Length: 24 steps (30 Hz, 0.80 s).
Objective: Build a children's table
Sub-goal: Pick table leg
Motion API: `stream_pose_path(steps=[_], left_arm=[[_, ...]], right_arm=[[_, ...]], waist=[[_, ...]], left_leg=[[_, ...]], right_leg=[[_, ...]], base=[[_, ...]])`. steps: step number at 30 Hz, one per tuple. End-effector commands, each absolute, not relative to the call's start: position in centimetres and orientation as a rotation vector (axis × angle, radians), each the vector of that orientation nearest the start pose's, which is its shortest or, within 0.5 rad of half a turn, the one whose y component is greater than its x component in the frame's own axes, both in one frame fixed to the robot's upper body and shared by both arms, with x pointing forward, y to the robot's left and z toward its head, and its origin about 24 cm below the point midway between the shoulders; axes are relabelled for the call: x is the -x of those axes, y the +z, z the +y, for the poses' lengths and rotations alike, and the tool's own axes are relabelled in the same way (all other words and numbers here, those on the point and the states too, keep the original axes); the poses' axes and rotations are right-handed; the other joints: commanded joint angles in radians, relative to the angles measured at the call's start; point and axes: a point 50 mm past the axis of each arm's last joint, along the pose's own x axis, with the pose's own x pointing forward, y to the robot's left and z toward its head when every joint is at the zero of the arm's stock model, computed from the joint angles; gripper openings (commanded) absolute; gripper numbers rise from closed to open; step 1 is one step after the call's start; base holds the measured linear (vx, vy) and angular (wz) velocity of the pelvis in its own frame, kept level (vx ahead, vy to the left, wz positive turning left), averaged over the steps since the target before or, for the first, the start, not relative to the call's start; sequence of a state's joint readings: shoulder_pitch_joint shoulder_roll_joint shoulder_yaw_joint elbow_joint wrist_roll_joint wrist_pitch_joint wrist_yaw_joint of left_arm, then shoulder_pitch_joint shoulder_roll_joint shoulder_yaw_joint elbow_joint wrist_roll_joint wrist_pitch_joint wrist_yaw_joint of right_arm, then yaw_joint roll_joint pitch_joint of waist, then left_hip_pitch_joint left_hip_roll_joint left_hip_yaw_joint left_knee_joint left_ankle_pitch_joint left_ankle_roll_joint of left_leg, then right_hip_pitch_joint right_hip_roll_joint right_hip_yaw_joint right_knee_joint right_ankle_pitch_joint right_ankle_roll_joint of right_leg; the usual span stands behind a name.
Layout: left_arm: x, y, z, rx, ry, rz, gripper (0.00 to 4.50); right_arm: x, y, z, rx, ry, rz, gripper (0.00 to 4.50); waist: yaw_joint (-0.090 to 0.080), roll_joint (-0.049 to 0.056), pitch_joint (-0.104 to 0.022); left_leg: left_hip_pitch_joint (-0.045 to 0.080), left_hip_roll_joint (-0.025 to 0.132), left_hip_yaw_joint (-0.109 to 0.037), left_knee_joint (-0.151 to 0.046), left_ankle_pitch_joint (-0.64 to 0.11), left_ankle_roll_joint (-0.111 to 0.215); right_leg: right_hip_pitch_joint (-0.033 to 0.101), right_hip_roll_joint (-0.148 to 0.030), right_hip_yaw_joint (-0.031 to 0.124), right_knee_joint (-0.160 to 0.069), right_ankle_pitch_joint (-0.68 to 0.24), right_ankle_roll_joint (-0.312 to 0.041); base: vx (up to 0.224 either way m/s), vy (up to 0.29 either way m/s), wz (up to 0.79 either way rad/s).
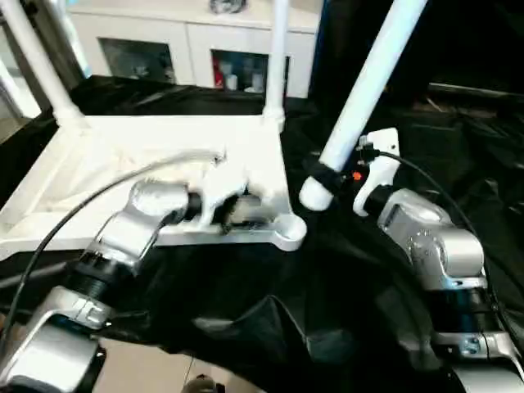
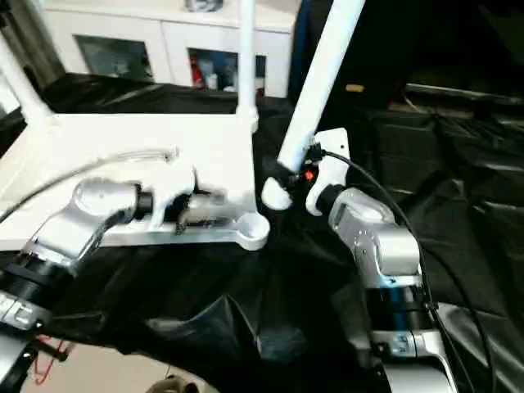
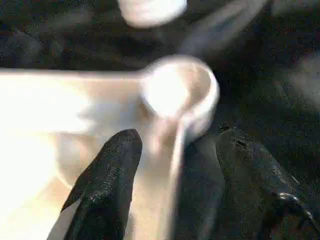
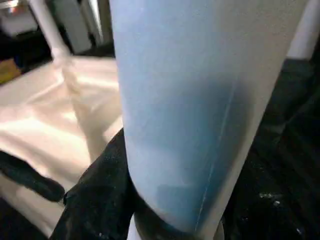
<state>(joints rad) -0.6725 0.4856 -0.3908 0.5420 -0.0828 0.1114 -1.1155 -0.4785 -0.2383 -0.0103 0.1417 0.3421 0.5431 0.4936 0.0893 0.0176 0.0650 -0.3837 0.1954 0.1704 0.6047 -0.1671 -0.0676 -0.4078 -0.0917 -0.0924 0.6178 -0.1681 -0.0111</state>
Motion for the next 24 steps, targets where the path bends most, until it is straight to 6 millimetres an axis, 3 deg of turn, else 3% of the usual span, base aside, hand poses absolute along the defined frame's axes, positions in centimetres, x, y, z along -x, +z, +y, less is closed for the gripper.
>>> stream_pose_path(steps=[1,3,6,9,12,18,19,20,21,24], left_arm=[[-33.3,8.2,14.5,-0.531,-1.289,0.411,2.79],[-33.6,7.9,14.7,-0.536,-1.307,0.429,2.52],[-34.0,7.7,14.8,-0.564,-1.308,0.445,2.52],[-34.4,7.6,14.9,-0.597,-1.307,0.455,2.15],[-34.6,7.5,14.9,-0.605,-1.320,0.471,2.11],[-34.9,7.4,14.7,-0.598,-1.329,0.478,1.58],[-35.0,7.4,14.7,-0.591,-1.332,0.477,1.33],[-35.0,7.4,14.6,-0.582,-1.334,0.474,1.33],[-35.1,7.3,14.6,-0.577,-1.334,0.471,1.28],[-35.1,7.3,14.4,-0.552,-1.340,0.466,0.97]], right_arm=[[-32.5,10.8,-13.4,-0.114,0.649,0.186,1.89],[-32.5,10.7,-13.3,-0.117,0.652,0.183,1.89],[-32.5,10.7,-13.1,-0.116,0.649,0.180,1.89],[-32.5,10.6,-13.1,-0.113,0.649,0.178,1.89],[-32.4,10.5,-13.1,-0.107,0.650,0.181,1.89],[-32.4,10.4,-13.1,-0.106,0.649,0.180,1.89],[-32.3,10.4,-13.1,-0.105,0.649,0.180,1.89],[-32.3,10.4,-13.1,-0.105,0.649,0.181,1.89],[-32.3,10.4,-13.1,-0.104,0.649,0.181,1.89],[-32.2,10.3,-13.1,-0.102,0.652,0.182,1.89]], waist=[[-0.001,0.000,-0.087],[-0.001,0.001,-0.088],[0.000,-0.001,-0.087],[0.001,0.000,-0.089],[0.001,0.001,-0.088],[0.003,0.002,-0.089],[0.004,0.001,-0.088],[0.004,0.006,-0.088],[0.003,0.001,-0.087],[0.005,0.002,-0.089]], left_leg=[[0.018,0.024,-0.005,-0.072,-0.192,-0.027],[0.018,0.027,-0.006,-0.072,-0.186,-0.026],[0.018,0.023,-0.004,-0.070,-0.187,-0.018],[0.018,0.026,-0.005,-0.070,-0.178,-0.016],[0.019,0.026,-0.004,-0.070,-0.182,-0.014],[0.019,0.028,-0.005,-0.069,-0.181,-0.010],[0.020,0.027,-0.005,-0.069,-0.189,-0.010],[0.019,0.027,-0.006,-0.069,-0.191,-0.011],[0.018,0.024,-0.004,-0.069,-0.193,-0.010],[0.019,0.027,-0.005,-0.069,-0.185,-0.007]], right_leg=[[0.059,-0.055,0.052,-0.066,-0.184,-0.173],[0.059,-0.056,0.052,-0.061,-0.167,-0.186],[0.059,-0.057,0.053,-0.066,-0.173,-0.190],[0.061,-0.058,0.053,-0.062,-0.146,-0.198],[0.061,-0.059,0.053,-0.062,-0.144,-0.208],[0.063,-0.061,0.053,-0.059,-0.127,-0.225],[0.063,-0.061,0.053,-0.062,-0.139,-0.223],[0.063,-0.062,0.053,-0.062,-0.144,-0.222],[0.064,-0.061,0.053,-0.066,-0.152,-0.219],[0.064,-0.061,0.052,-0.062,-0.140,-0.224]], base=[[0.000,0.000,0.00],[0.000,0.000,0.00],[0.000,0.000,0.00],[0.000,0.000,0.00],[0.000,0.000,0.00],[0.000,0.000,0.00],[0.000,0.000,0.00],[0.000,0.000,0.00],[0.000,0.000,0.00],[0.000,0.000,0.00]])
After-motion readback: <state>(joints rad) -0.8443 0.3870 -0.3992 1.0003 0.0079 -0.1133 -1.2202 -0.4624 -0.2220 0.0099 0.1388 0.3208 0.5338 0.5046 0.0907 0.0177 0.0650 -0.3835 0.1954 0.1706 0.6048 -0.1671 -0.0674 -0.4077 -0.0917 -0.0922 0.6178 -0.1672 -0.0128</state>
